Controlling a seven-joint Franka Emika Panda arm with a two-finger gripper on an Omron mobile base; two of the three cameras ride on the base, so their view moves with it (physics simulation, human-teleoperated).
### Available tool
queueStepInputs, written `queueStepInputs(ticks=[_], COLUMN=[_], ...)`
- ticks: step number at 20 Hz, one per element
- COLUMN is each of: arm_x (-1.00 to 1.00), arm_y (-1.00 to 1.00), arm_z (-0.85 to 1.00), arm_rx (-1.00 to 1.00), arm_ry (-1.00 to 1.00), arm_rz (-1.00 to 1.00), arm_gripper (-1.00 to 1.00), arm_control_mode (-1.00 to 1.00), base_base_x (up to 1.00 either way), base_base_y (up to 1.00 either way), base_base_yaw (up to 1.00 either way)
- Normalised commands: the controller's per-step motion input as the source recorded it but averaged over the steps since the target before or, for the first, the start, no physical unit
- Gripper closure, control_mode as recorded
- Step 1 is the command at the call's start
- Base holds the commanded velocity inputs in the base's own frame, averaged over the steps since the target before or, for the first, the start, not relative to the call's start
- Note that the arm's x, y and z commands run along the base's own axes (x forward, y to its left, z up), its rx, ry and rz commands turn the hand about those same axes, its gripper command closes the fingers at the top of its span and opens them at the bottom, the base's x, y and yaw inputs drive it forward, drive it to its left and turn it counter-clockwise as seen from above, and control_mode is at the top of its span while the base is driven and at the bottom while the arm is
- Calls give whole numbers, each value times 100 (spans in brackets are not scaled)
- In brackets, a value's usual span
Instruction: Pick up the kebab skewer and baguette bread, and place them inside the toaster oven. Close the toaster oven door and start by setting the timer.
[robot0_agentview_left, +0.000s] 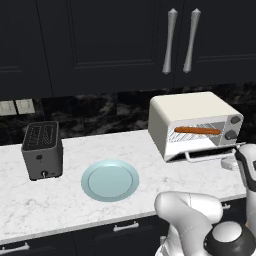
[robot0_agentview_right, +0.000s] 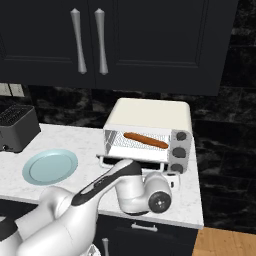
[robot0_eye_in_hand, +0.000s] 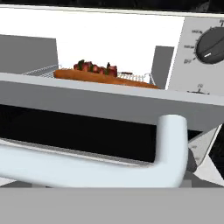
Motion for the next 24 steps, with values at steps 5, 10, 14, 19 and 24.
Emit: queueStepInputs(ticks=[5,10,14,19,24], arm_x=[48,51,53,43,44], arm_y=[27,27,29,16,14], arm_z=[31,22,18,8,0], arm_rx=[0,0,0,0,0], arm_ry=[0,0,0,0,1], arm_rz=[-4,-4,-5,-4,-3], arm_gripper=[-100,-100,-100,-100,-100], arm_control_mode=[-100,-100,-100,-100,-100], base_base_x=[0,0,0,0,0], base_base_y=[0,0,0,0,0], base_base_yaw=[0,0,0,0,0])
